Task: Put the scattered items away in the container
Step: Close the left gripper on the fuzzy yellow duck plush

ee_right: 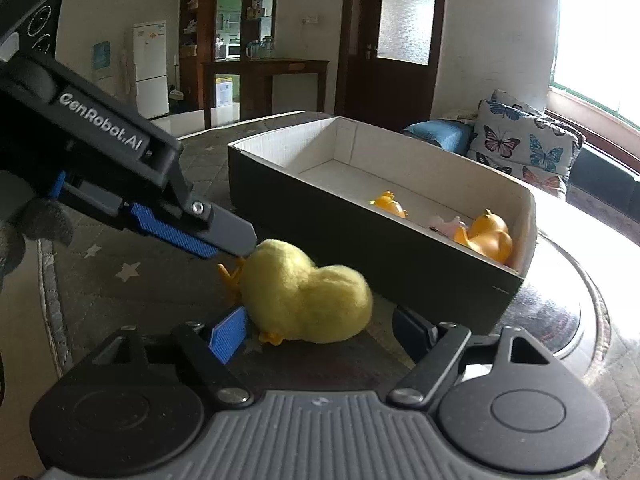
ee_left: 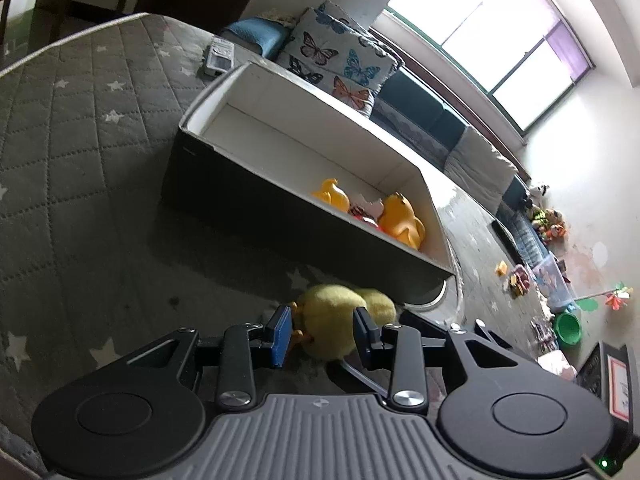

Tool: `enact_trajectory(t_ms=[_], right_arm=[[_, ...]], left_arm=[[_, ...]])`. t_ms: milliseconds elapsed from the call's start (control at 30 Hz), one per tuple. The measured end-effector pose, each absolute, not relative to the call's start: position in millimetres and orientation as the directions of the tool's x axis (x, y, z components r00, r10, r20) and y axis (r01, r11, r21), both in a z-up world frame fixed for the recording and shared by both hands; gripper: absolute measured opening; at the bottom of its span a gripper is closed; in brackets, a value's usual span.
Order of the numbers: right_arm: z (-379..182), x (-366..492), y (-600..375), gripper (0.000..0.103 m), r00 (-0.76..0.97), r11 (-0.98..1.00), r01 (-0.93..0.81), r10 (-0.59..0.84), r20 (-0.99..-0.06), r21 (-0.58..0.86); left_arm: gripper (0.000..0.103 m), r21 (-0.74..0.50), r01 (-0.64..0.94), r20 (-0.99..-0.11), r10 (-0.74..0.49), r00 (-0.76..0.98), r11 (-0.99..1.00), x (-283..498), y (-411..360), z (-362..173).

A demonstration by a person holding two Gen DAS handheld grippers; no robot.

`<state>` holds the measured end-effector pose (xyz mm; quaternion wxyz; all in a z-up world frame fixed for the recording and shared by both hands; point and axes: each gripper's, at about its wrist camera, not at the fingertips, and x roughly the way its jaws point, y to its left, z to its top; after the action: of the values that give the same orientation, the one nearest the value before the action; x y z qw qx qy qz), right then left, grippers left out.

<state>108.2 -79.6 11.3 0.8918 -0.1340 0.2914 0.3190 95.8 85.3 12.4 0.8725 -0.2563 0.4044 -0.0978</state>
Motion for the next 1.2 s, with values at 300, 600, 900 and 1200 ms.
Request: enact_trajectory(t_ms=[300, 600, 900, 1200], right_arm=[[11, 96, -69, 0.082, 0.606, 0.719, -0.692, 0.525, -0.598, -0.069], [11, 67, -69, 0.082, 0.556, 0.647, -0.758, 0.577, -0.598, -0.082], [16, 69, -74, 0.081, 0.603, 0.678, -0.726, 0.55, -0.578, -0.112], [10, 89, -69, 0.065, 0.611, 0.697, -0.708, 0.523, -0.594, -0.114]], left_arm=[[0.037, -0.518, -0.046, -0.668, -0.37, 0.645, 0.854, 98, 85, 7], [0.037, -0.51, -0.074, -0.673, -0.345, 0.654, 0.857, 98, 95, 5], [0.037, -0.516, -0.066, -0.661, -0.349, 0.664, 0.854, 96, 96, 10], [0.038, -0.532, -0.083, -0.664, -0.354, 0.658, 0.843, 106, 89, 9]])
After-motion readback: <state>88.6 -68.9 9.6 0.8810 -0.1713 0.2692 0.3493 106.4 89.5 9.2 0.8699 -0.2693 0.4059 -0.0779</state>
